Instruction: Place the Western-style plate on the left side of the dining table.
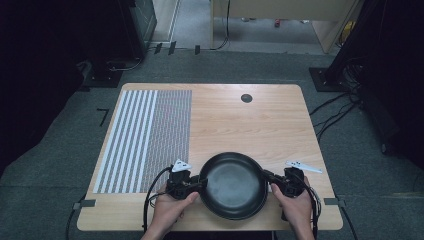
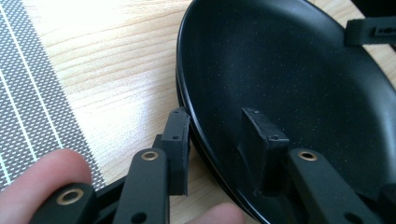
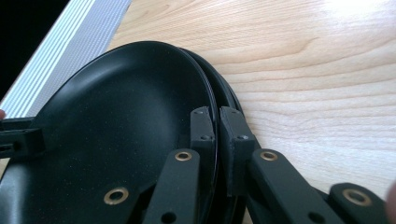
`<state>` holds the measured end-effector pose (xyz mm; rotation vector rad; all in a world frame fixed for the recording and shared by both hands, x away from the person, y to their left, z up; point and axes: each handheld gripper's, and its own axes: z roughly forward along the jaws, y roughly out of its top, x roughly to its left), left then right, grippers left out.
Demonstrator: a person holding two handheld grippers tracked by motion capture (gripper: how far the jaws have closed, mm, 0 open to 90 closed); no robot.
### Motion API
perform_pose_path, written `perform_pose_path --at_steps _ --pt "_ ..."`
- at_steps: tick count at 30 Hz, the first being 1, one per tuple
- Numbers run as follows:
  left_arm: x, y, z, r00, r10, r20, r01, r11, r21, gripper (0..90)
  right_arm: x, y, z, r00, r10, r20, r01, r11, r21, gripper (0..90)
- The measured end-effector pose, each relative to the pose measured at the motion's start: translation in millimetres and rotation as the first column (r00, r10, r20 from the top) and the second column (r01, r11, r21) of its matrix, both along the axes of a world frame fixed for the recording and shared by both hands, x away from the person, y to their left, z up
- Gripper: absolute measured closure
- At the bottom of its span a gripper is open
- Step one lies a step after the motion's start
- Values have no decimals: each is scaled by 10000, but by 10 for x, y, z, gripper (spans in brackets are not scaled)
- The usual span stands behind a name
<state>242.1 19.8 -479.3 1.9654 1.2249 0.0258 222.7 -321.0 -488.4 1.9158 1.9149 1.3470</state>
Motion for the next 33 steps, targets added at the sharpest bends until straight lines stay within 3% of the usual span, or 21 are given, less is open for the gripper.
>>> perform_pose_path --at_steps 9,15,18,24,33 --pt "11 50 43 10000 -39 31 39 9999 131 670 11 26 -78 9998 -24 -210 40 9972 743 843" --pt "39 167 123 10000 66 25 -66 10000 -24 683 12 88 -119 9992 149 -365 -101 9918 1276 841" --pt "43 197 152 10000 5 28 -5 10000 -98 687 5 118 -128 9996 80 -267 -45 9918 1275 841" --pt "27 187 171 9999 -44 133 40 9996 287 720 5 121 -140 9997 77 -247 -43 9909 1342 840" --pt "26 173 162 9999 -65 151 59 9992 402 711 11 113 -153 9994 88 -323 -41 9897 1430 832"
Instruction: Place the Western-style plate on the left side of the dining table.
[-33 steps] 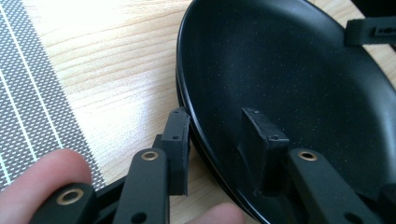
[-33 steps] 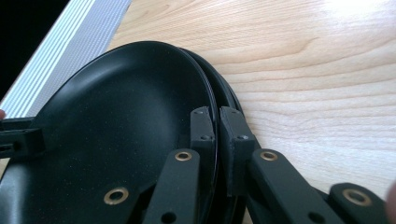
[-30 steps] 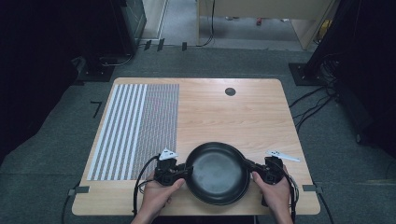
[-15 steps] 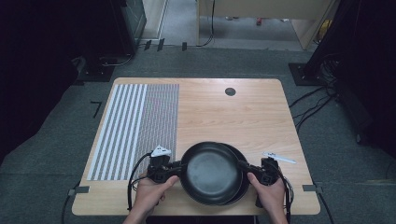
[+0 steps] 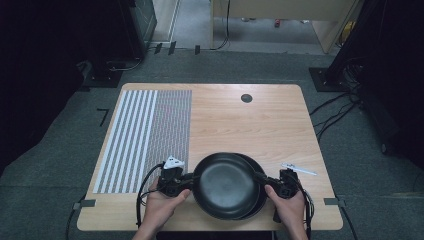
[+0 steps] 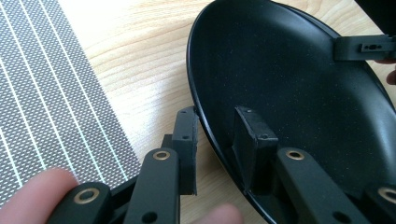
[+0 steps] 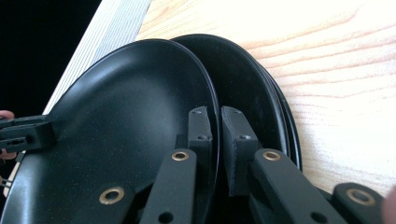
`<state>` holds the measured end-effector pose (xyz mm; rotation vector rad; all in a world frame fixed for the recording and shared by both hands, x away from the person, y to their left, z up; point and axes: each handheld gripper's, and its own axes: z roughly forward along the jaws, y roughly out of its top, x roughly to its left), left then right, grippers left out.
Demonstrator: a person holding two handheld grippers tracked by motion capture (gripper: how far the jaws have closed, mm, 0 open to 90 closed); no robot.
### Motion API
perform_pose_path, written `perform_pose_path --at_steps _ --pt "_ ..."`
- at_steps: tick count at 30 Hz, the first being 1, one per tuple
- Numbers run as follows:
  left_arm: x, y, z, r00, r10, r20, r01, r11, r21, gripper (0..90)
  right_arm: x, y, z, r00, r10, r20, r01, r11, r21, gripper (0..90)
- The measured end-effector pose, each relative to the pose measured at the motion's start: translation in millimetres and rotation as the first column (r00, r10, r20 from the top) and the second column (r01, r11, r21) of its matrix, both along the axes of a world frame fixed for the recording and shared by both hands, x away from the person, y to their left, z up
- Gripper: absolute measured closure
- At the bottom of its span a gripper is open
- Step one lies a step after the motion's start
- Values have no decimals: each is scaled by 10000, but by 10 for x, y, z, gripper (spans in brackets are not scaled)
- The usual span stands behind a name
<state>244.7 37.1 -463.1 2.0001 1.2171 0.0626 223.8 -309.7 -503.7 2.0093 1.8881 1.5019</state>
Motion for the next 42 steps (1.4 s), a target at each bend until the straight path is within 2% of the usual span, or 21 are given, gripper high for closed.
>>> perform_pose_path --at_steps 4,8,13,15,18,21,24,26,31,37,42 --pt "15 10 -27 9996 -196 -182 194 9997 -136 710 1 -4 -6 9999 -38 -164 39 10000 69 821" --pt "17 9 -32 9995 -264 -161 261 9996 -138 710 3 -11 4 9989 14 -474 -7 9999 153 808" --pt "20 17 -33 9994 -305 -156 302 9994 -173 713 -3 19 23 9970 128 -761 -138 9998 -126 791" --pt "24 25 -37 9993 -259 -266 250 9992 -313 714 0 26 21 9963 175 -840 -184 9998 -105 784" --pt "40 44 -48 9979 -370 -532 343 9981 -512 720 2 29 0 9952 134 -967 -118 9998 164 776" --pt "44 46 -95 9962 -344 -794 271 9955 -913 717 -2 41 -26 9966 -27 -829 51 9996 287 777" --pt "37 43 -92 9963 -329 -797 257 9955 -907 717 -2 17 -54 9962 -146 -864 209 9972 723 801" --pt "31 41 -88 9965 -295 -784 227 9959 -871 717 -9 -12 -98 9957 -306 -873 416 9910 1270 817" --pt "17 50 -76 9969 -250 -746 180 9955 -930 723 -42 -51 -104 9939 -697 -850 866 9728 2147 847" --pt "3 54 -70 9964 -88 -839 2 9949 -1013 732 -64 -30 -38 9948 -783 -656 898 9766 1956 846" --pt "-8 72 -21 9971 40 -764 -133 9925 -1212 738 -66 -26 -2 9945 -804 -667 927 9739 2072 846"
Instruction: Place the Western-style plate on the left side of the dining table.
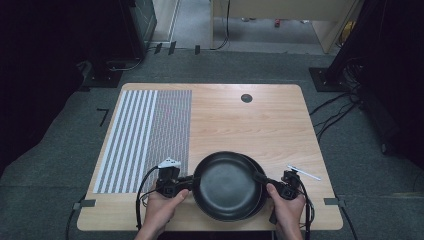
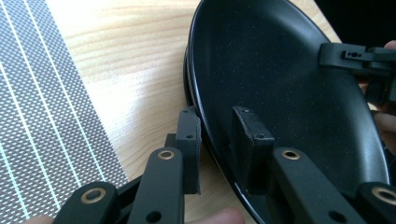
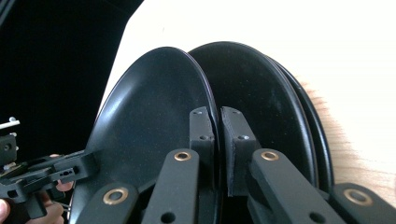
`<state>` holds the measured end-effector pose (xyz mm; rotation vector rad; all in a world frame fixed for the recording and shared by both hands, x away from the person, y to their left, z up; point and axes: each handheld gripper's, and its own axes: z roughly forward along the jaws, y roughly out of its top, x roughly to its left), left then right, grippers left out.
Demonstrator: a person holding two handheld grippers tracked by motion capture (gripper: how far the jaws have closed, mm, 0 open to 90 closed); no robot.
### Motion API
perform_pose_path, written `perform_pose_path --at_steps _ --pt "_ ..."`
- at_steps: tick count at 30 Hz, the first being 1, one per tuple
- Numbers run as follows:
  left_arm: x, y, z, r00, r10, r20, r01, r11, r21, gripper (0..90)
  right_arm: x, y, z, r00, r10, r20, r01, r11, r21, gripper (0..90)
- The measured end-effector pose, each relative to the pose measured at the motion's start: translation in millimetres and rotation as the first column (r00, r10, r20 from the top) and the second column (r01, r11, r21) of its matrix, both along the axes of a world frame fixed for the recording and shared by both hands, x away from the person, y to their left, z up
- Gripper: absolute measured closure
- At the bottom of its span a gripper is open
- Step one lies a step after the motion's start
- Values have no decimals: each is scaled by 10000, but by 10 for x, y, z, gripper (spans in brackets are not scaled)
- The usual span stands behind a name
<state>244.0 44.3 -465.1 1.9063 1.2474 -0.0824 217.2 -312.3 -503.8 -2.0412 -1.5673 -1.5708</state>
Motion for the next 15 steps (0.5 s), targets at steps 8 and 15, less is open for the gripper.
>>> perform_pose_path --at_steps 8,15 --pt "-4 39 65 9997 154 165 -153 9999 -74 737 34 29 110 9999 81 143 -81 10000 -9 845" --pt "8 119 128 9990 337 289 -333 9993 -152 738 101 100 182 9994 192 299 -191 9998 -47 845"
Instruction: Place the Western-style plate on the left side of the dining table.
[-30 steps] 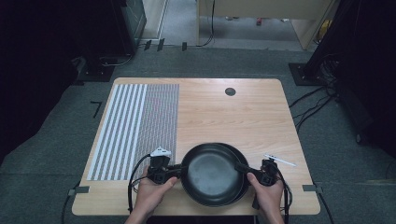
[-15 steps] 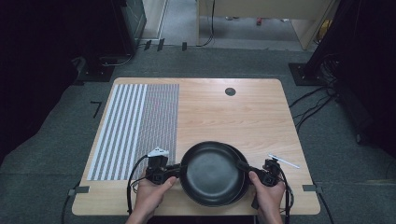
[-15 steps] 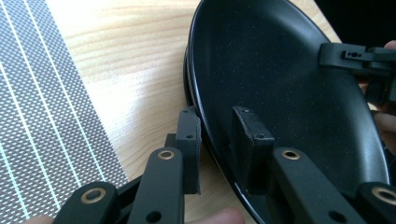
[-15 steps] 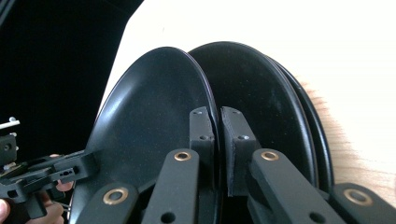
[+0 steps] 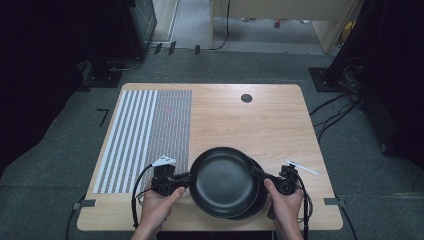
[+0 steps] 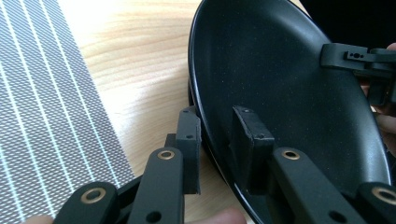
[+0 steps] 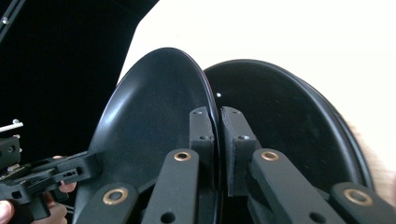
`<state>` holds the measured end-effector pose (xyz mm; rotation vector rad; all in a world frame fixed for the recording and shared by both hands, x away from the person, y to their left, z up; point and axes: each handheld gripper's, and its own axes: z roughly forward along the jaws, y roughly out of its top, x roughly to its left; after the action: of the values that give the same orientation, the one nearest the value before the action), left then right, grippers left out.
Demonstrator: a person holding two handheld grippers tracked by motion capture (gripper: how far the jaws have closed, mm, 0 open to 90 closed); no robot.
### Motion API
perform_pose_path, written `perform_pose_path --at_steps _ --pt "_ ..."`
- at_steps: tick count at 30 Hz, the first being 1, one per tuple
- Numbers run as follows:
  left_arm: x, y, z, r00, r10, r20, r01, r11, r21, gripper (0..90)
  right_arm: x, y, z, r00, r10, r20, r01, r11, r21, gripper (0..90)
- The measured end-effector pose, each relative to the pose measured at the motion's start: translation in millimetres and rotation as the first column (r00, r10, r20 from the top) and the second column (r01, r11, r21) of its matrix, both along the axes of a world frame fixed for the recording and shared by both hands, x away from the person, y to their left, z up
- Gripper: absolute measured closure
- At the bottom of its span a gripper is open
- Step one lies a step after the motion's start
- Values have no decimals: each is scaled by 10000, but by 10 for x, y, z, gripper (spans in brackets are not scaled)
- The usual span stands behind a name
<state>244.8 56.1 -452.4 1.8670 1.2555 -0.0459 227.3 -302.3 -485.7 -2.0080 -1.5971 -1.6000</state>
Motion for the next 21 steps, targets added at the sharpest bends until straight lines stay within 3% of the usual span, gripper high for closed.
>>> perform_pose_path --at_steps 12,21 --pt "60 233 88 9982 580 181 -576 9982 -191 739 187 240 162 9993 335 164 -332 9993 -174 846" --pt "139 536 158 9935 1129 163 -1121 9926 -463 746 407 509 273 9967 776 255 -771 9968 -214 845"
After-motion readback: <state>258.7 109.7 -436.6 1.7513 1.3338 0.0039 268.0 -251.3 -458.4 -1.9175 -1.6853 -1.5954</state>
